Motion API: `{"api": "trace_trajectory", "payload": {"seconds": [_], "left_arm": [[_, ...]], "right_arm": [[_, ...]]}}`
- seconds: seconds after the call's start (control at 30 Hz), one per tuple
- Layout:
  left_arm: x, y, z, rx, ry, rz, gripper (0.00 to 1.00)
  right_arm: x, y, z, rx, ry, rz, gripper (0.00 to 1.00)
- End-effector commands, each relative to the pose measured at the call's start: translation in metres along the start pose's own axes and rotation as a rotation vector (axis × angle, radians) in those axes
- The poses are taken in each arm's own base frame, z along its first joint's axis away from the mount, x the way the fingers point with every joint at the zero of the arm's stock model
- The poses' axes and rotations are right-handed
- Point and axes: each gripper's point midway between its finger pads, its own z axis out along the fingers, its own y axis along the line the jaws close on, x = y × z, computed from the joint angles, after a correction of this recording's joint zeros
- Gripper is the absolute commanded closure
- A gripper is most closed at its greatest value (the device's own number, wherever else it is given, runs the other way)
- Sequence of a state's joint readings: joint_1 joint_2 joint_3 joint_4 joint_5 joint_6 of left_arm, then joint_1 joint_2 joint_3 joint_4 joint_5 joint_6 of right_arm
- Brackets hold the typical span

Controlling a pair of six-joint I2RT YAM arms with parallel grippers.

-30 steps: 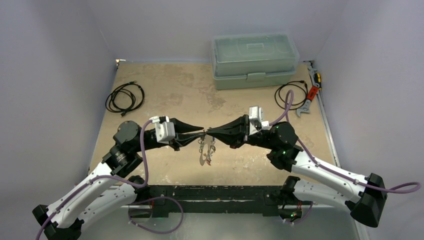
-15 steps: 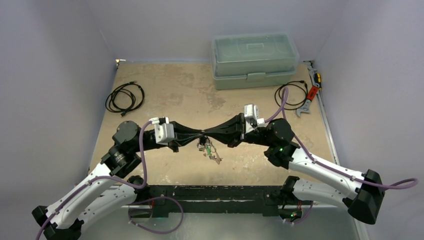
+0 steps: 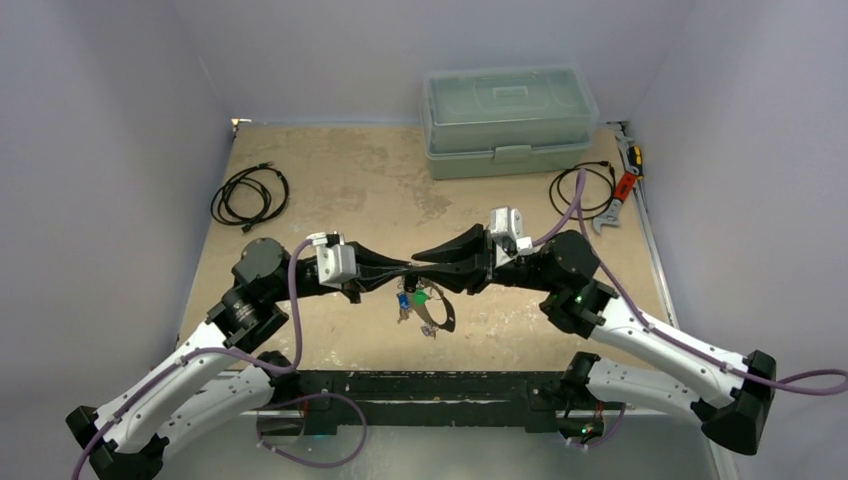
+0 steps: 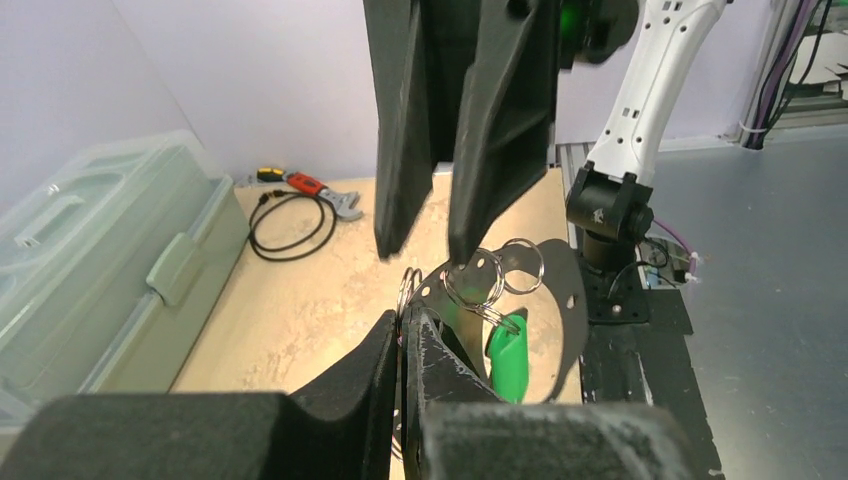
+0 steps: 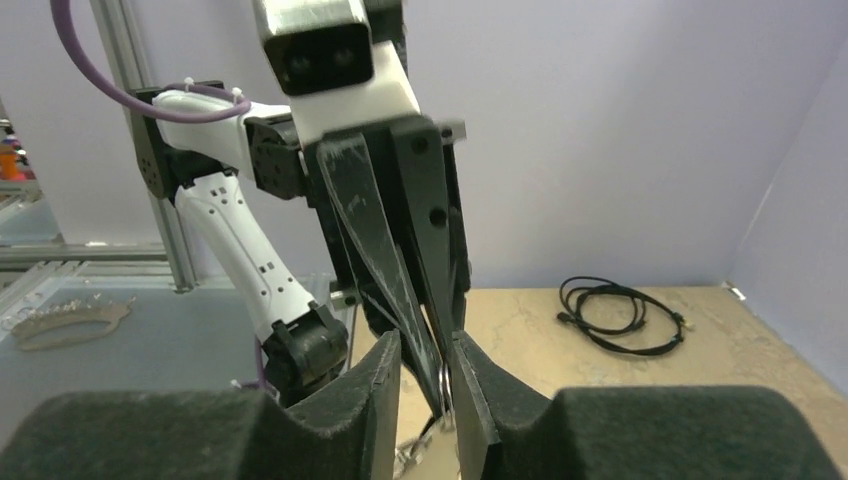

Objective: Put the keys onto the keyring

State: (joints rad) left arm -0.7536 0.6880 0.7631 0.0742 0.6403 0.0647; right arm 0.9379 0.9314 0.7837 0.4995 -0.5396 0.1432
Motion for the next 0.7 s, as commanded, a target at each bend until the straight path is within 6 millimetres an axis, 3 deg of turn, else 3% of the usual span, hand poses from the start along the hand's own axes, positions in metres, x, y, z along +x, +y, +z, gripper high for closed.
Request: {"api": "trace_trajectory", "payload": {"seconds": [0.0,0.27,0.4,0.67], "left_arm": [[-0.015,0.003,0.003,0.006,-0.024,0.036,1.0],[-0.007,0.001,0.006,0.029,0.001,0.021,1.0],[-0.003,-0.002,0.008,0.053,0.016,0.013,1.0],[0.006,-0.005,0.011,0.085,0.044,-0.012,1.0]], "right_arm": [[-0.027,-0.003,-0.009,0.05,0.052,-0.099,0.69],[-0.019,-0.017,-0.024,0.099,0.285,-0.21,0.6],[-0.001,-0.018,-0.032,0.074,0.433,-0.201,0.59],[0.01,-0.013,-0.033,0.022,0.535,-0.163,0.61]]}}
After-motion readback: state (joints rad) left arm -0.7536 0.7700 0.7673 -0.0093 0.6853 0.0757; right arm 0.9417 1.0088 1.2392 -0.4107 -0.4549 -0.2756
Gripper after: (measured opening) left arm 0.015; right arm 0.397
